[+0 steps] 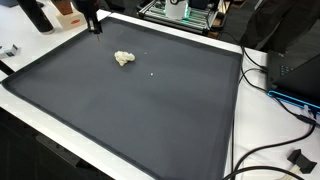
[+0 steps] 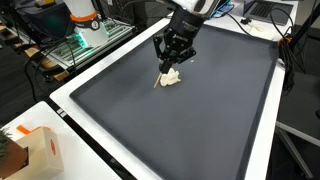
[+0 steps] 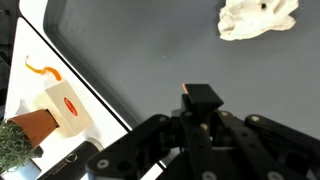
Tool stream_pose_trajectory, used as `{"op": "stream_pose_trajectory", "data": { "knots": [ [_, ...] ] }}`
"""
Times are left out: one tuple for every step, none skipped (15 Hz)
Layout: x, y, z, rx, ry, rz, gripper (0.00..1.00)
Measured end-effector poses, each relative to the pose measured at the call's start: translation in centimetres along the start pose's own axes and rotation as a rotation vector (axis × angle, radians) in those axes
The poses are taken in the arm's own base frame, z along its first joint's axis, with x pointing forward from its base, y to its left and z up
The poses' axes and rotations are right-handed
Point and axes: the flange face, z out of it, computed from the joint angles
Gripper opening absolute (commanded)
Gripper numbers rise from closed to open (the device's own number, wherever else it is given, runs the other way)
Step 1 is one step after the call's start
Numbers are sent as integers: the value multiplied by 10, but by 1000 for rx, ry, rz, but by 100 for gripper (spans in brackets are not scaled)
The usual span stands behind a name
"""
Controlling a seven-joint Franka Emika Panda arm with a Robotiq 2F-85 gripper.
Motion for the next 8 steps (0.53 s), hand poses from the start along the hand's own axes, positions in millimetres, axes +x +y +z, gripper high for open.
{"op": "stream_pose_trajectory", "data": {
  "knots": [
    [0,-1,3,-12,-6,-1,3],
    [0,-2,5,-23,-12,-3,3],
    [-1,-4,7,-36,-19,-4,3],
    [-1,-5,10,-48,-26,-8,3],
    [-1,-5,12,-59,-33,-13,3],
    [-2,-6,14,-69,-40,-19,3],
    [-2,-7,16,-79,-46,-25,3],
    [-2,-7,18,-88,-52,-34,3]
  ]
}}
